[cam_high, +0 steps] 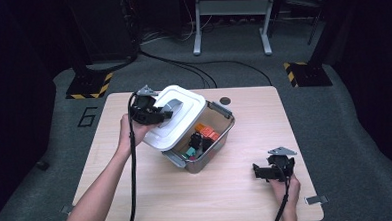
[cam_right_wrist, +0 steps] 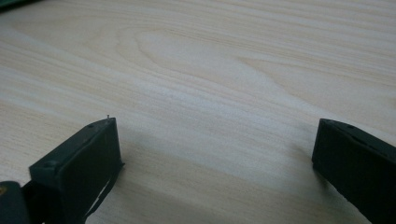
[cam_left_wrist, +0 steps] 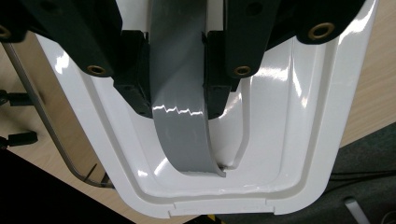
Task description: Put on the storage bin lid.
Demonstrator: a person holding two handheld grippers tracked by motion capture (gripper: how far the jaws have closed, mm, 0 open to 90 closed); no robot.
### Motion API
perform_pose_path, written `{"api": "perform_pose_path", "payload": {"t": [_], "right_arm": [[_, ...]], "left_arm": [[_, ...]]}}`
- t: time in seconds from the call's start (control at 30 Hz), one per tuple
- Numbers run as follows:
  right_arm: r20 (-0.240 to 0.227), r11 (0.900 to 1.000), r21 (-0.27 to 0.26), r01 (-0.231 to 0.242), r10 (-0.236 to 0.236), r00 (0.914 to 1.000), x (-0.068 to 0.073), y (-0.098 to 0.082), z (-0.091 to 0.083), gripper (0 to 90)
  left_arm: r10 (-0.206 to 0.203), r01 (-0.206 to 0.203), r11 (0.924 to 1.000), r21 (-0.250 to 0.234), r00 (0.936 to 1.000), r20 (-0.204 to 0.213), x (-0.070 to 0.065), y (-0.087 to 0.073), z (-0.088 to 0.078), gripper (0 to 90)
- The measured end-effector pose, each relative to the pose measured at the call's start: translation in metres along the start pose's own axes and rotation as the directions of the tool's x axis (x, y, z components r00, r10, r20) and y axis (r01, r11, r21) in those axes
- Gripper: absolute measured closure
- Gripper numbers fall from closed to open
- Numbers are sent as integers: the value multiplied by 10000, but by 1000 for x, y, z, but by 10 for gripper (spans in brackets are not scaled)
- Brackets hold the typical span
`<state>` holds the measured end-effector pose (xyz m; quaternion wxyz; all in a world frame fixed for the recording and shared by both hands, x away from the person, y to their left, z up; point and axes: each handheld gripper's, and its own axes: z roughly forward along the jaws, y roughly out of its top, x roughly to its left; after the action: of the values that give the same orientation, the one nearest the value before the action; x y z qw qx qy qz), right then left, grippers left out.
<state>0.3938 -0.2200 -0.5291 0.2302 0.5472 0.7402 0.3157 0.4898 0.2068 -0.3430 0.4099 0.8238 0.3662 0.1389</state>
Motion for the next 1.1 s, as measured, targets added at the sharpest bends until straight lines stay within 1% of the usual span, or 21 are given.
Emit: {"api": "perform_pose_path", "payload": {"t": [0.03,0.07,0.13,0.43,0.47,0.57,0.6,0.67,0.7,0.77,0.8,0.9,0.93,1.0,1.1], "right_arm": [[3,10000,-5,-5,5,10000,0,0,0,2],[1,10000,1,5,-5,10000,0,0,0,2],[0,10000,-2,-7,7,10000,0,0,0,2],[-3,10000,3,8,-8,10000,0,0,0,2],[-1,10000,0,4,-4,10000,0,0,0,2],[1,10000,-1,2,-2,10000,0,0,0,2],[-1,10000,-4,0,0,10000,0,0,0,2],[-3,10000,1,8,-8,10000,0,0,0,2],[0,10000,-3,-4,4,10000,0,0,0,2],[-1,10000,-4,-3,3,10000,0,0,0,2],[-1,10000,-3,-4,4,10000,0,0,0,2],[-2,10000,-2,-5,5,10000,0,0,0,2],[-2,10000,-3,-3,3,10000,0,0,0,2],[-2,10000,-5,-4,4,10000,0,0,0,2],[-1,10000,-3,-5,5,10000,0,0,0,2]], "left_arm": [[-12,12,10000,-34,10000,31,-2,0,2,675],[53,-54,10000,70,10000,73,-3,1,4,675],[140,-142,9999,94,9998,158,-8,1,9,675],[277,-290,9994,197,9977,624,-24,3,28,674],[376,-391,9990,224,9972,652,-26,3,30,675],[250,-271,9994,225,9957,897,-29,1,36,674],[314,-339,9991,267,9955,896,-30,1,38,674],[251,-283,9991,307,9948,986,-33,1,41,675],[318,-355,9987,353,9945,996,-34,1,42,675],[221,-259,9991,348,9943,1047,-36,0,44,674],[379,-423,9983,394,9936,1063,-36,1,45,674],[436,-483,9981,389,9926,1132,-39,1,48,674],[527,-580,9974,424,9918,1165,-40,1,49,674],[520,-583,9971,482,9910,1232,-42,1,51,674],[565,-622,9971,434,9909,1225,-45,1,54,674]]}}
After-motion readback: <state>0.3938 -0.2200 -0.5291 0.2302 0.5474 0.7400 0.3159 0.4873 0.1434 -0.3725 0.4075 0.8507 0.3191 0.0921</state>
